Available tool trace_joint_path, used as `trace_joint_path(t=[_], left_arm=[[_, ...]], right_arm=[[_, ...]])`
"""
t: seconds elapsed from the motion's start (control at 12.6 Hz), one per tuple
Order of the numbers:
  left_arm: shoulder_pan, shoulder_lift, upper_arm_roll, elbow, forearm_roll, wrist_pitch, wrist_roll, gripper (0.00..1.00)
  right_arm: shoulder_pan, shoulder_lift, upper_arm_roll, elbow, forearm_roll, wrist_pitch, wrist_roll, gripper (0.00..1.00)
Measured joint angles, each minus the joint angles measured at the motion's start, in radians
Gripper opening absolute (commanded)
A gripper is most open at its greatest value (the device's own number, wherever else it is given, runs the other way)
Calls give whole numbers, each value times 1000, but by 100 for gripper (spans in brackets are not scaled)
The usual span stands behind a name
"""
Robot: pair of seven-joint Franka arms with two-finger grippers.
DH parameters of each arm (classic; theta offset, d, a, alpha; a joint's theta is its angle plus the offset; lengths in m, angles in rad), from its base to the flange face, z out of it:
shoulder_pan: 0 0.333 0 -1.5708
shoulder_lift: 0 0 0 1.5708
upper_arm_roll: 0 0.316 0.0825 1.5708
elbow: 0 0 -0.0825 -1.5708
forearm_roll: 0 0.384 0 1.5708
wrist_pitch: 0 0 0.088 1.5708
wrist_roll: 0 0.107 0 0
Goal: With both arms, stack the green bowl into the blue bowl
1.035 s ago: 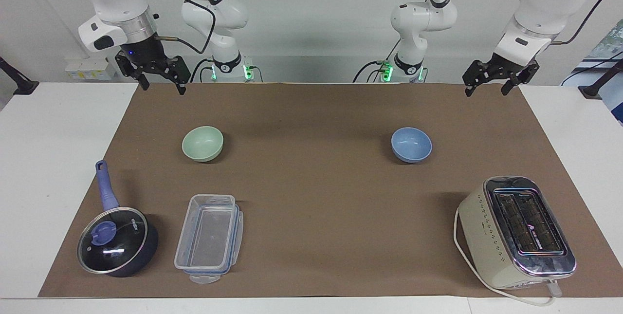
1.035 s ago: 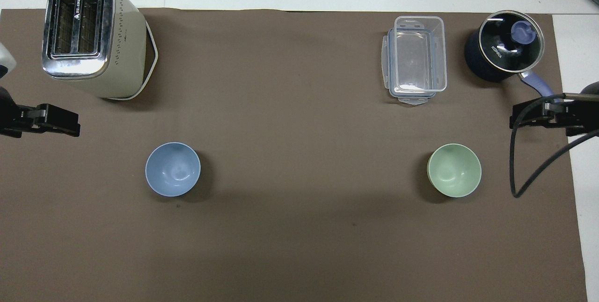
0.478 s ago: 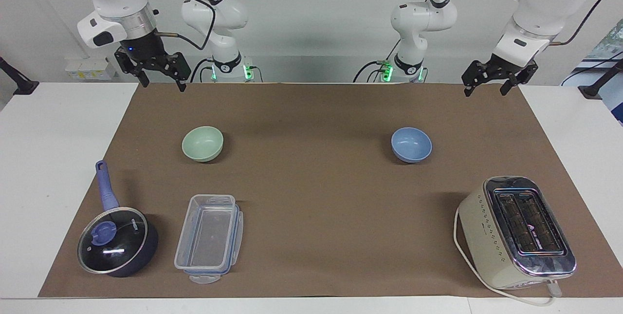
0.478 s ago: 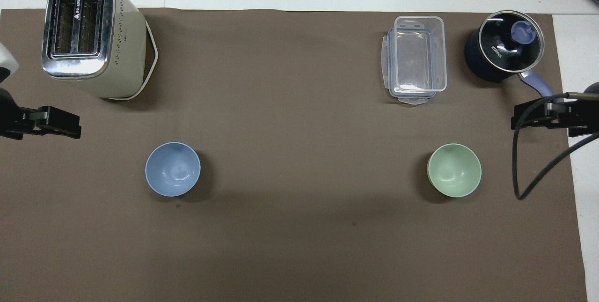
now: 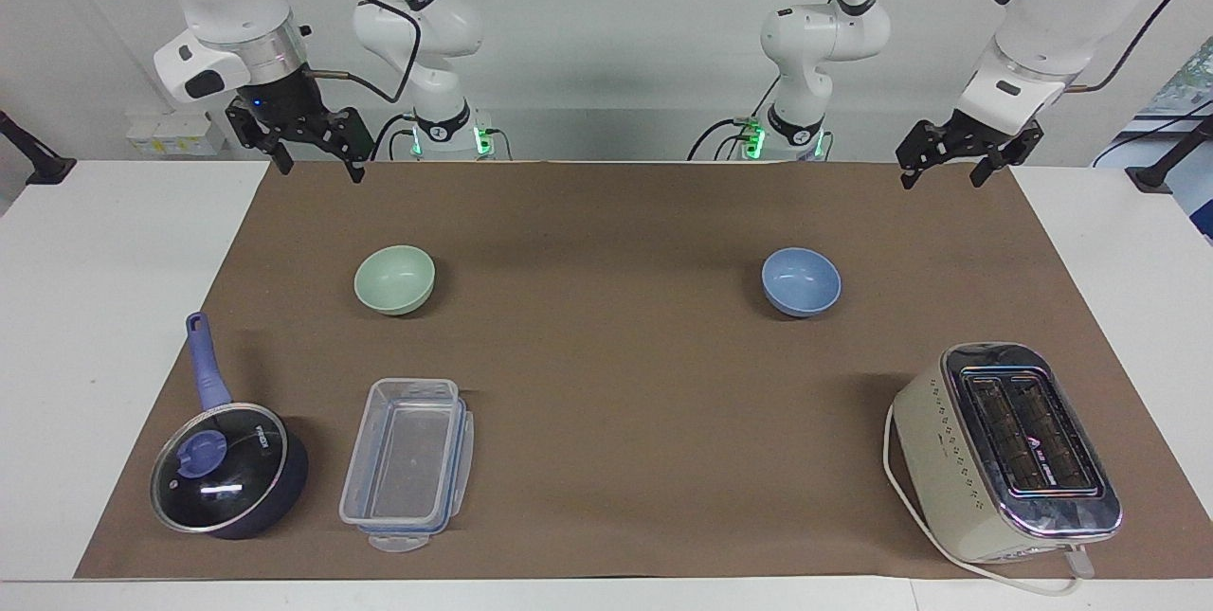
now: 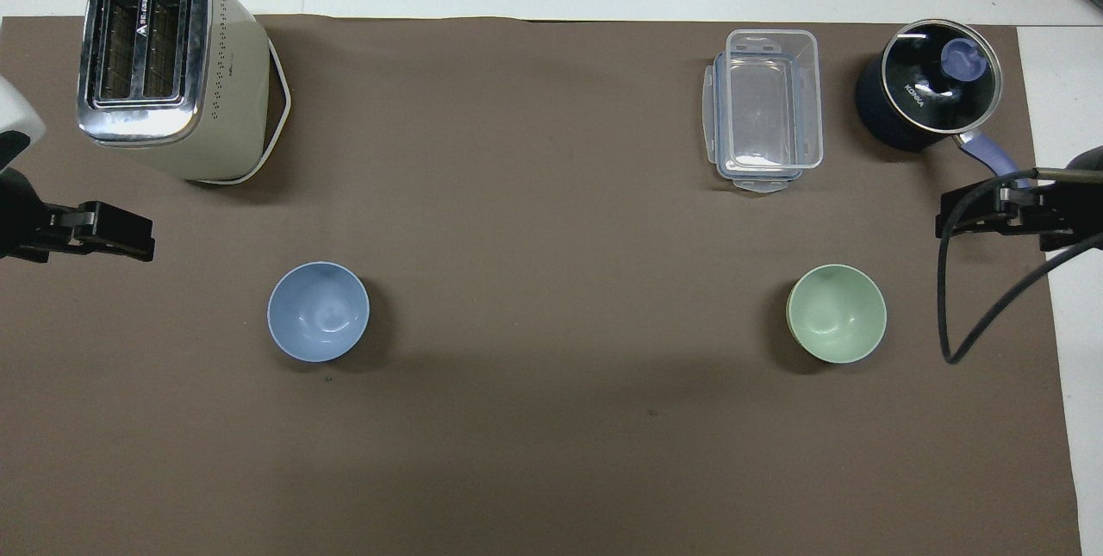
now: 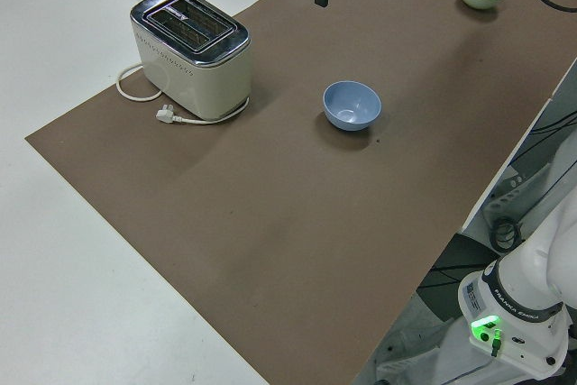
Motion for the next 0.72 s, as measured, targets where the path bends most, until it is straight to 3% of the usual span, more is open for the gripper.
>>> trace_joint_path(t=[0.72], left_arm=[[0,-15,-2,-49,-5,30,68,100]], right_arm=[[1,0,0,0,0,0,0,100]])
